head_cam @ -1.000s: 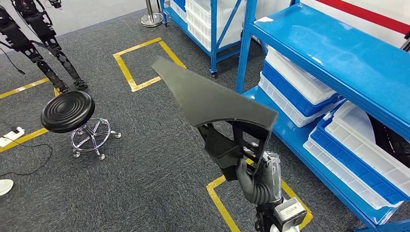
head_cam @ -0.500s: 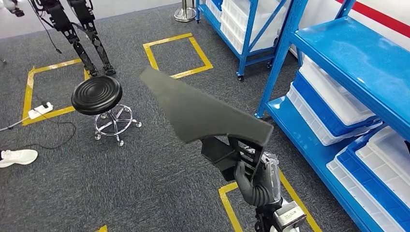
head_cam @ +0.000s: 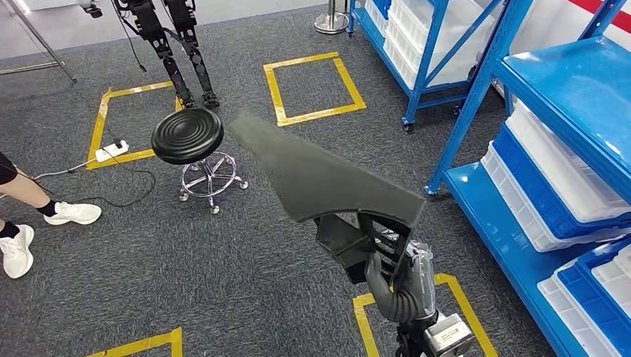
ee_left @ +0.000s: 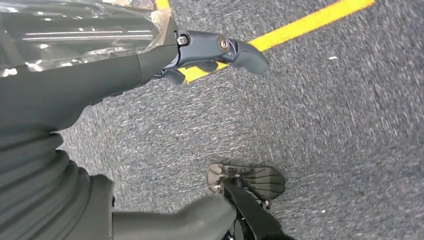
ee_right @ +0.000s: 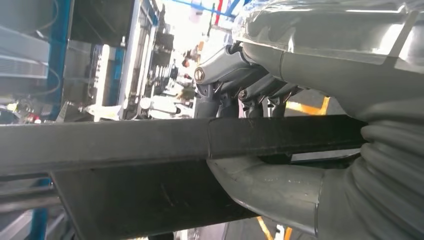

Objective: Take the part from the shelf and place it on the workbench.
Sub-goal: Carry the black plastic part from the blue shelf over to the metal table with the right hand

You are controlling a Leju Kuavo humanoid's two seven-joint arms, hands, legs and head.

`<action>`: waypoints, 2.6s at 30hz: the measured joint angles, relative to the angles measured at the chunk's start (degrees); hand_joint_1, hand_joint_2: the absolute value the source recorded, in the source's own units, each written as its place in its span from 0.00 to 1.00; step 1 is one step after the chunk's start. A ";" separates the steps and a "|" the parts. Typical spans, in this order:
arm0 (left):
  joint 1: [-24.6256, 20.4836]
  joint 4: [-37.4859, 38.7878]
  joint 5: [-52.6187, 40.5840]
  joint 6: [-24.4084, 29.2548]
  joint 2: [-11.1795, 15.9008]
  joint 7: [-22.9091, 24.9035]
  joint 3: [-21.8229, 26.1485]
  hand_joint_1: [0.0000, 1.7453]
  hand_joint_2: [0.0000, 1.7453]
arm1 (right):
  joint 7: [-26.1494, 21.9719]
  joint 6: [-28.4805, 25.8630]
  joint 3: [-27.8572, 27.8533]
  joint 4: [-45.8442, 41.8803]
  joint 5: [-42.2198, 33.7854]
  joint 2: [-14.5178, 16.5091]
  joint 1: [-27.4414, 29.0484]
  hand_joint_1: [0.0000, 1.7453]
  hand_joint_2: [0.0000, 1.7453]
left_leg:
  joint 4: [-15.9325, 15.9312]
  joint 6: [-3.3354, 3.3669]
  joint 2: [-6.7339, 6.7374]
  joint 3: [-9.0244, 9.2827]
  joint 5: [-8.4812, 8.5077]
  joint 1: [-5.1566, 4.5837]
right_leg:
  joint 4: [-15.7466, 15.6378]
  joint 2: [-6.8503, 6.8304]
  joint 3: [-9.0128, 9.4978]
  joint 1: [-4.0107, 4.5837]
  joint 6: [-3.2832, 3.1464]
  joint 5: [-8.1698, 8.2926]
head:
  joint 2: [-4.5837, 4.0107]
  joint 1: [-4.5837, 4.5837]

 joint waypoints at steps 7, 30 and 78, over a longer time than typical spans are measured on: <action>-0.09 -0.04 -0.02 0.00 0.04 0.05 -0.02 0.00 1.00 | -0.01 -0.01 -0.01 -0.19 0.09 0.11 0.52 1.00 1.00 | -0.62 1.77 4.11 1.18 1.40 -1.02 | -0.03 -4.27 0.25 1.19 -0.72 -0.49 | 0.00 -0.09; 0.26 -0.27 -0.81 -0.02 -0.07 0.97 -0.13 0.00 1.00 | 0.79 -0.16 -0.15 -1.21 0.90 0.88 1.02 1.00 1.00 | -4.60 0.05 -2.76 2.88 2.25 0.75 | 0.88 0.60 0.43 -1.25 1.12 -1.05 | 0.00 0.36; -0.13 -0.36 -2.65 1.20 0.08 1.78 -0.22 0.00 1.00 | 0.80 0.82 -0.75 -0.99 1.57 2.57 0.30 1.00 1.00 | -8.50 2.02 1.81 3.96 5.14 0.33 | 6.48 -0.98 -1.32 -0.61 1.19 -4.30 | 0.00 0.12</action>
